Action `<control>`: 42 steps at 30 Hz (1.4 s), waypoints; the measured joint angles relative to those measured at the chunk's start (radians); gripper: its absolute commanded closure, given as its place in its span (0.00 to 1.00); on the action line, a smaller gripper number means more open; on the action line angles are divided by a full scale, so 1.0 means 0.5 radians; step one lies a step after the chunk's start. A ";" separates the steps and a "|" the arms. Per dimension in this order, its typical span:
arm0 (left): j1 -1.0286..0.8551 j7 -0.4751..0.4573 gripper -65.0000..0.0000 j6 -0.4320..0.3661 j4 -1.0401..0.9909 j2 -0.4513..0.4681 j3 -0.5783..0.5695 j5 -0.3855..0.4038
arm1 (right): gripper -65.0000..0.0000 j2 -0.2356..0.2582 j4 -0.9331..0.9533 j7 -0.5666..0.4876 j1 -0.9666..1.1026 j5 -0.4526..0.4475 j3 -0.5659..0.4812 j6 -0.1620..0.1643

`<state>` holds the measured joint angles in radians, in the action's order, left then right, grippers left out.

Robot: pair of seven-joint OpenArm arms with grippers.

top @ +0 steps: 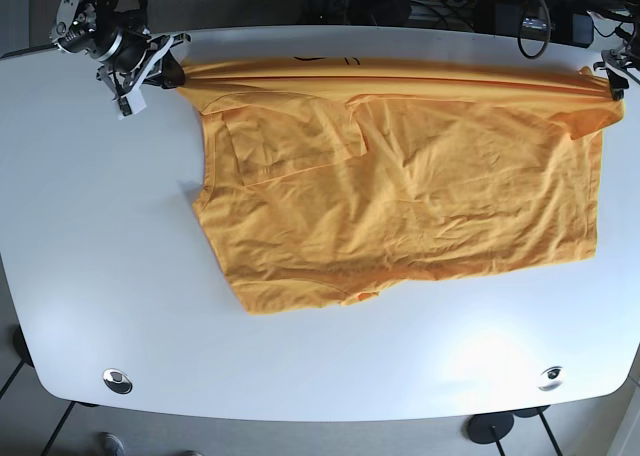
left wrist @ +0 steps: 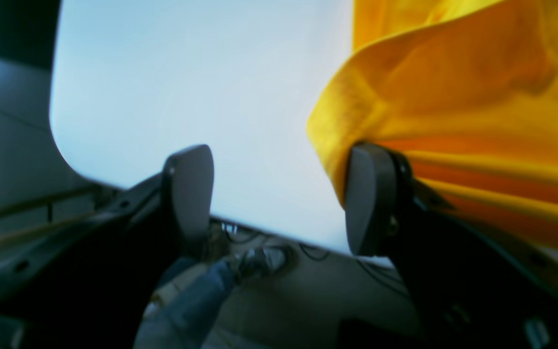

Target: Fold the T-shirt properly

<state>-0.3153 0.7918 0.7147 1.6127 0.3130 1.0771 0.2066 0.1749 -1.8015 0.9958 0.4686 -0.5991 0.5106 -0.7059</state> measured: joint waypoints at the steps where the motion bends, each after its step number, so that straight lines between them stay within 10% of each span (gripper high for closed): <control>1: -0.002 0.002 0.40 0.001 0.035 -0.004 -0.011 -0.001 | 0.96 0.000 -0.031 0.002 0.012 0.014 0.000 0.005; 8: 0.005 0.282 0.41 -0.021 0.367 -0.124 -0.007 0.048 | 0.52 0.000 -0.311 0.002 0.094 0.043 0.008 0.019; 12: 0.043 0.317 0.41 -0.021 0.382 -0.127 -0.008 0.256 | 0.52 -0.002 -0.311 0.002 0.089 0.044 0.008 0.019; 21: 0.156 0.288 0.41 -0.015 0.218 -0.142 -0.368 0.076 | 0.52 -0.034 -0.311 -0.006 -0.030 -0.209 -0.083 0.024; 29: 0.246 -0.076 0.41 -0.022 -0.066 -0.143 -0.452 -0.214 | 0.52 -0.041 -0.293 0.008 -0.247 0.105 -0.666 0.027; 36: 0.328 -0.089 0.41 -0.029 -0.175 -0.137 -0.445 -0.230 | 0.52 -0.160 0.085 -0.114 -0.397 0.461 -0.882 0.028; 42: 0.327 -0.077 0.41 -0.029 -0.174 -0.137 -0.438 -0.233 | 0.52 -0.099 0.314 -0.504 -0.325 0.365 -0.795 -0.008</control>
<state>-0.1520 0.7532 0.7002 1.5257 0.2443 0.8581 0.0902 0.1253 -1.6444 0.7437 0.3061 -0.4168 0.1131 -0.7097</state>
